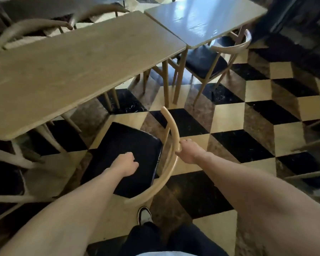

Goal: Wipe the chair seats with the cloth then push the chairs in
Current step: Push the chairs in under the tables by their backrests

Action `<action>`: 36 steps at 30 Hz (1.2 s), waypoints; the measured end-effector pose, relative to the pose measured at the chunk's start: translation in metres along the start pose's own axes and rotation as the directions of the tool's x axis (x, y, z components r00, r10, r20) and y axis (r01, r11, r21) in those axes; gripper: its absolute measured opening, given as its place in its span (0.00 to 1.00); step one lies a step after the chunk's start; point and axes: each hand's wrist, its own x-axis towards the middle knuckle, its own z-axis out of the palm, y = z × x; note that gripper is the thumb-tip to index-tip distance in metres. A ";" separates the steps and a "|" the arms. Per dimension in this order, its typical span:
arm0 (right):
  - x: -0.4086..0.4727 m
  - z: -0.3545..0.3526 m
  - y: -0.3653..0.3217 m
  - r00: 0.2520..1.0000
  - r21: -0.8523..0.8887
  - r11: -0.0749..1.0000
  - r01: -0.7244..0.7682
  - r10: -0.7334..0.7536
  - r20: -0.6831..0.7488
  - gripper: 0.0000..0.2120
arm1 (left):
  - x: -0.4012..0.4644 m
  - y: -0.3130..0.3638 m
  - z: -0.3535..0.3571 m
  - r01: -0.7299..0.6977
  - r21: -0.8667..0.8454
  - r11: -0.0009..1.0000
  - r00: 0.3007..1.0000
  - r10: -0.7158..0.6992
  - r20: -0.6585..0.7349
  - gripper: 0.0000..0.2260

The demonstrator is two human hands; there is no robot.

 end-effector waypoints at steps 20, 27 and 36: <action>0.220 0.000 0.053 0.734 -0.403 0.615 0.677 -0.606 0.308 0.20 | -0.039 0.059 0.131 0.601 -0.382 0.702 0.728 -0.678 -0.102 0.12; 0.208 0.011 0.040 0.916 0.005 0.916 0.400 -0.400 -0.026 0.42 | -0.041 0.102 0.147 0.475 -0.859 0.193 0.222 -0.970 -0.095 0.34; 0.205 0.013 0.042 0.952 0.107 0.950 0.292 -0.278 -0.131 0.43 | -0.031 0.100 0.137 0.004 -0.767 -0.641 0.279 -0.736 0.617 0.24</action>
